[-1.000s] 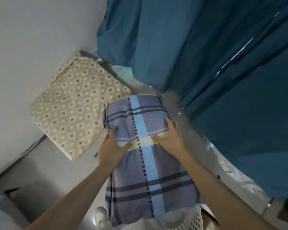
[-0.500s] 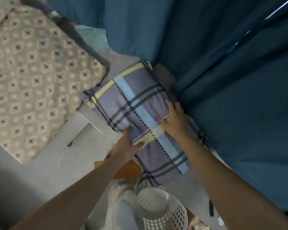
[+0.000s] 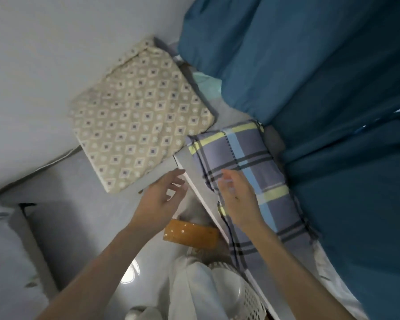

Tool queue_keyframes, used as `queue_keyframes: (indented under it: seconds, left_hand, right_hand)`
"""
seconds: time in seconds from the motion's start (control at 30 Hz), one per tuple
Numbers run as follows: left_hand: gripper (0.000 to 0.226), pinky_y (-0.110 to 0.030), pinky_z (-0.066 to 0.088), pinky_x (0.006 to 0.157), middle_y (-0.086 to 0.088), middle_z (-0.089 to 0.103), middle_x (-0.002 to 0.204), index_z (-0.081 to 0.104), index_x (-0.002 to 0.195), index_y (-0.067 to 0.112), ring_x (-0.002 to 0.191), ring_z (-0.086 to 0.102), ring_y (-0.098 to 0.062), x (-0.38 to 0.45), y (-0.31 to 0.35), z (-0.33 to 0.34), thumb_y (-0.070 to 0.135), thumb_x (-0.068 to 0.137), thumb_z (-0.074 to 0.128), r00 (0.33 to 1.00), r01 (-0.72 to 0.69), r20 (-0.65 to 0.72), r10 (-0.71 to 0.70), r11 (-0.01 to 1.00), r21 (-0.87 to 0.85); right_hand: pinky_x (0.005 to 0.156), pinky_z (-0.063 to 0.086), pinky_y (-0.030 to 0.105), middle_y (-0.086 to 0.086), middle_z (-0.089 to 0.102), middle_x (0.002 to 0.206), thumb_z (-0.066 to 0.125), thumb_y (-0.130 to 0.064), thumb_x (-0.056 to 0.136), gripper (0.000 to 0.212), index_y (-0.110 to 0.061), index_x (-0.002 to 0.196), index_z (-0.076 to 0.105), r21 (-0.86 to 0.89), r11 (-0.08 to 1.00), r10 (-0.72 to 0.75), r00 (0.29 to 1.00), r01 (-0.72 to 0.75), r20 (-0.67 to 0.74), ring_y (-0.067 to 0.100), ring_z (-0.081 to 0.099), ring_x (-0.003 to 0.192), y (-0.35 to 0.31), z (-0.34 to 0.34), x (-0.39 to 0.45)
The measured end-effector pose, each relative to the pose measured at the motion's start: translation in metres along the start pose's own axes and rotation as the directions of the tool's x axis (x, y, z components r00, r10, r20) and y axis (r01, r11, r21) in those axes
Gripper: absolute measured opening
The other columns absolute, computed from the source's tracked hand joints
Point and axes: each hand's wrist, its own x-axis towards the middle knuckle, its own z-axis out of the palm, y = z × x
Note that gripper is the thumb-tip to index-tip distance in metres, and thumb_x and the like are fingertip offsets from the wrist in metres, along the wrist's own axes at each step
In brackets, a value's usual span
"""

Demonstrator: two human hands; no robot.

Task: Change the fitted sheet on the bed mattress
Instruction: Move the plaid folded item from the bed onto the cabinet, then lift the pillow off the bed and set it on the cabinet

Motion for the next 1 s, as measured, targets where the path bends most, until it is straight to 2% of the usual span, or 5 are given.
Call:
queue_keyframes:
  seconds: [0.2,0.5,0.63,0.8,1.0]
  left_hand:
    - [0.045,-0.032,0.054,0.095,0.025,0.06,0.129,0.047,0.148,0.046,0.119,0.06,-0.004,-0.146,-0.023,-0.131,0.058,0.105,0.047,0.97,-0.092,-0.22,0.106,0.993,0.075]
    - [0.056,-0.023,0.041,0.107,0.024,0.048,0.139,0.034,0.157,0.042,0.131,0.048,0.003,-0.455,-0.134,-0.278,0.063,0.106,0.037,0.795,0.056,-0.603,0.074,0.979,0.194]
    - [0.056,-0.014,0.036,0.102,0.029,0.046,0.14,0.031,0.157,0.047,0.13,0.044,0.009,-0.574,-0.178,-0.292,0.066,0.104,0.034,0.604,0.237,-0.789,-0.109,0.97,0.047]
    - [0.055,-0.028,0.046,0.107,0.034,0.043,0.141,0.024,0.155,0.059,0.13,0.046,0.009,-0.673,-0.213,-0.254,0.073,0.102,0.032,0.365,0.39,-0.857,-0.365,0.895,-0.215]
    - [0.051,-0.03,0.05,0.103,0.033,0.047,0.142,0.029,0.153,0.058,0.132,0.049,0.004,-0.738,-0.193,-0.152,0.061,0.105,0.044,-0.057,0.339,-0.791,-0.609,0.734,-0.589]
  right_hand:
    - [0.111,0.046,0.034,-0.033,0.049,0.139,0.039,-0.069,0.1,0.053,-0.045,0.147,0.047,0.011,0.956,-0.282,0.913,0.292,0.296,-0.004,0.05,0.131,-0.151,0.061,-0.081]
    - [0.106,0.048,0.037,-0.026,0.055,0.134,0.049,-0.051,0.102,0.04,-0.045,0.141,0.054,0.157,0.815,-0.53,0.608,0.558,0.591,0.004,0.056,0.126,-0.304,0.244,-0.28]
    - [0.109,0.049,0.043,-0.025,0.051,0.134,0.051,-0.055,0.098,0.045,-0.046,0.143,0.052,0.236,0.717,-0.565,0.347,0.656,0.749,0.008,0.057,0.125,-0.346,0.331,-0.362]
    - [0.109,0.047,0.039,-0.018,0.047,0.141,0.056,-0.05,0.099,0.046,-0.046,0.145,0.049,0.374,0.603,-0.503,-0.027,0.705,0.864,0.01,0.053,0.132,-0.374,0.393,-0.427]
    - [0.111,0.046,0.043,-0.022,0.048,0.14,0.057,-0.053,0.099,0.046,-0.052,0.144,0.046,0.444,0.559,-0.283,-0.343,0.7,0.896,0.006,0.052,0.131,-0.353,0.438,-0.469]
